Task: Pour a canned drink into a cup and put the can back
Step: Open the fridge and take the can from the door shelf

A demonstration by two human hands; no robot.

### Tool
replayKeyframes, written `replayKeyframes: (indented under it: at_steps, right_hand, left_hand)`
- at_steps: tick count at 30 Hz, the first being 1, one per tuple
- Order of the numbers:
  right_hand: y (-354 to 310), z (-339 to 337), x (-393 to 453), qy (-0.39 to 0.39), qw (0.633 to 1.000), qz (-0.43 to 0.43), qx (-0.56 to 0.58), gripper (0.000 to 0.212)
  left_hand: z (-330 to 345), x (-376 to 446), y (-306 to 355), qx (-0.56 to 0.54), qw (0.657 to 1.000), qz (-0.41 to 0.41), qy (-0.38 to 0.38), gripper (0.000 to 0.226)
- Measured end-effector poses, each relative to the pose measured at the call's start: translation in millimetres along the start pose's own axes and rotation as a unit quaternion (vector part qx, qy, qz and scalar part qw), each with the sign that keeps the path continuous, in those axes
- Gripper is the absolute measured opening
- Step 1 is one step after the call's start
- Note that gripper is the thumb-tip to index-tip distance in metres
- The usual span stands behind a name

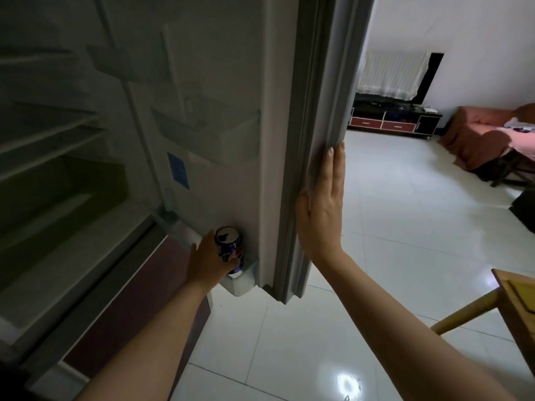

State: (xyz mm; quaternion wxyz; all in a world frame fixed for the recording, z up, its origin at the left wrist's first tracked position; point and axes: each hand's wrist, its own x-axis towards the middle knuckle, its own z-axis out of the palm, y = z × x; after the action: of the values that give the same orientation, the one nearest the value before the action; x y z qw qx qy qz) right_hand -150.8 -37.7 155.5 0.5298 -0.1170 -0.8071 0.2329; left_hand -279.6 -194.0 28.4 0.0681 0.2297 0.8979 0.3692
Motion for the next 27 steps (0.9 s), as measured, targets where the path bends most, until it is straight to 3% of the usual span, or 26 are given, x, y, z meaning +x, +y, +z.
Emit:
replayKeyframes:
  at_steps: [7, 12, 21, 27]
  right_hand:
    - [5, 4, 0, 0.008, 1.000, 0.006, -0.015, 0.063]
    - [6, 5, -1, 0.010, 0.999, 0.004, -0.035, 0.062]
    - [4, 3, -1, 0.012, 0.999, -0.004, -0.050, 0.061]
    - [5, -1, 1, 0.022, 0.999, -0.012, -0.041, 0.062]
  left_hand:
    - [12, 6, 8, 0.006, 0.998, -0.016, 0.053, 0.062]
    - [17, 13, -1, -0.001, 0.998, -0.018, 0.058, 0.067]
    - [16, 8, 9, -0.012, 0.997, -0.039, 0.073, 0.058]
    - [11, 4, 13, -0.135, 0.986, -0.064, 0.072, 0.066]
